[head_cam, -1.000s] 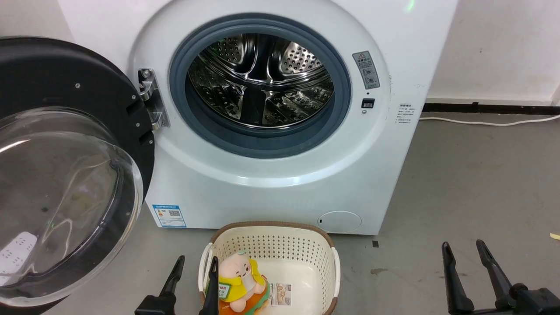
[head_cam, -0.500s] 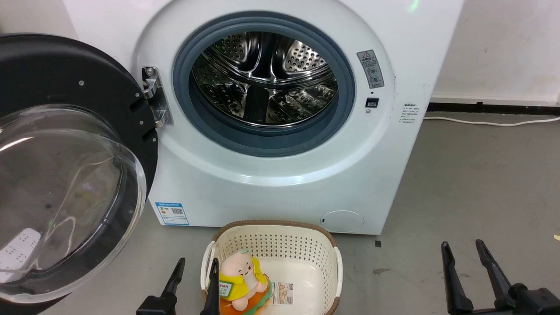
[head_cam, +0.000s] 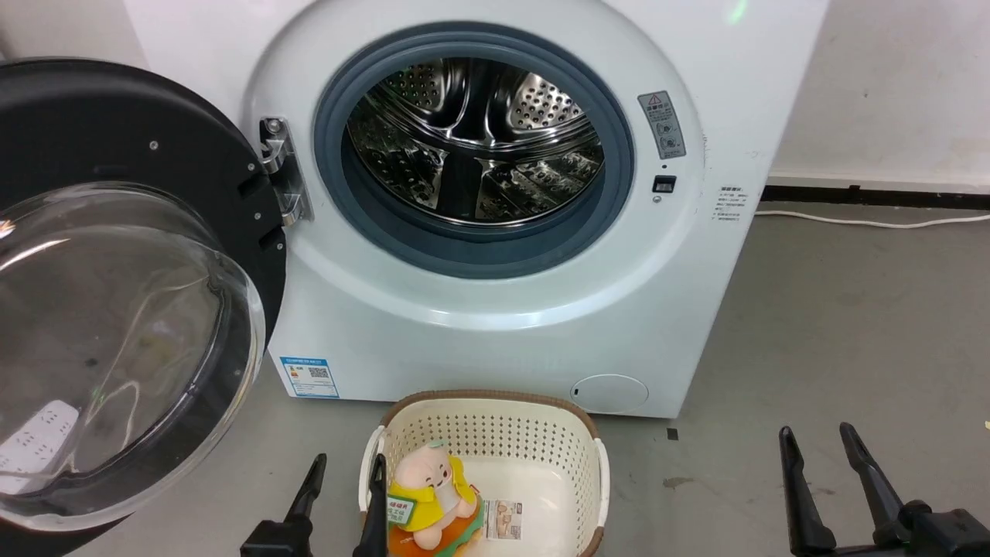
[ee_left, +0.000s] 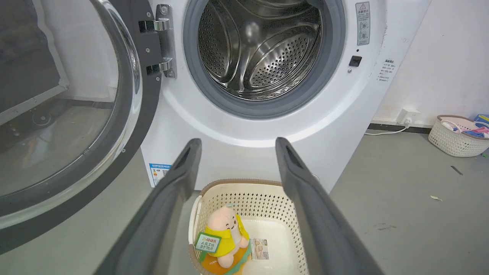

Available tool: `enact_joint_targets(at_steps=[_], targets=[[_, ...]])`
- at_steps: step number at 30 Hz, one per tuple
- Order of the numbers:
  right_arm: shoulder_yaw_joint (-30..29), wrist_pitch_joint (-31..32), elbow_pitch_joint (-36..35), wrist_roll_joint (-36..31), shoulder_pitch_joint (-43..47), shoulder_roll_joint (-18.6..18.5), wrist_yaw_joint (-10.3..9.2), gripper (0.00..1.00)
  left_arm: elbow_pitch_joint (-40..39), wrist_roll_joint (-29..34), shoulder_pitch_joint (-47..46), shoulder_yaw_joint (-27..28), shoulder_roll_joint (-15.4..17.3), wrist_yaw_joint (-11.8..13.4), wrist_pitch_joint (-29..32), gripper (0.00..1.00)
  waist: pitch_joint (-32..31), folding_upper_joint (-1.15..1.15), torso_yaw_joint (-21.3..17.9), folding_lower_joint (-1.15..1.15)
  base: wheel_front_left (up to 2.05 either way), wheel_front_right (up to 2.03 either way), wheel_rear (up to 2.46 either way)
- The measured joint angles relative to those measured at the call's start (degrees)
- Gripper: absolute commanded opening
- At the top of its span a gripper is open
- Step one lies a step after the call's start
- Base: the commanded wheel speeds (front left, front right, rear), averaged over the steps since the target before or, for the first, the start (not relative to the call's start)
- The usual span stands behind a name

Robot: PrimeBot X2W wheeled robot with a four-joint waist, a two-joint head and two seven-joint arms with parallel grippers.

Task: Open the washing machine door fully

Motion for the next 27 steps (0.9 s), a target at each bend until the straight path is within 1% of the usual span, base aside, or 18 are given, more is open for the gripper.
enact_joint_targets(at_steps=[1, 2, 27], targets=[[0.0, 0.0, 0.0, 0.0, 0.0, 0.0, 0.00, 1.00, 0.0, 0.0, -0.1, 0.0, 0.0, 0.0, 0.0, 1.00, 0.0, 0.00, 0.0, 0.00, 0.00, 0.00, 0.00], [0.0, 0.0, 0.0, 0.0, 0.0, 0.0, 0.00, 0.00, -0.1, 0.0, -0.2, 0.1, 0.0, 0.0, 0.0, 0.00, 0.0, 0.00, 0.1, 0.00, 0.00, 0.00, 0.00], [0.3, 2.2, 0.0, -1.0, -0.5, 0.0, 0.00, 0.00, -1.1, 1.1, -0.2, 1.3, -0.1, -0.3, 2.3, 0.00, 0.5, 0.00, -0.4, 0.00, 0.00, 0.00, 0.00]])
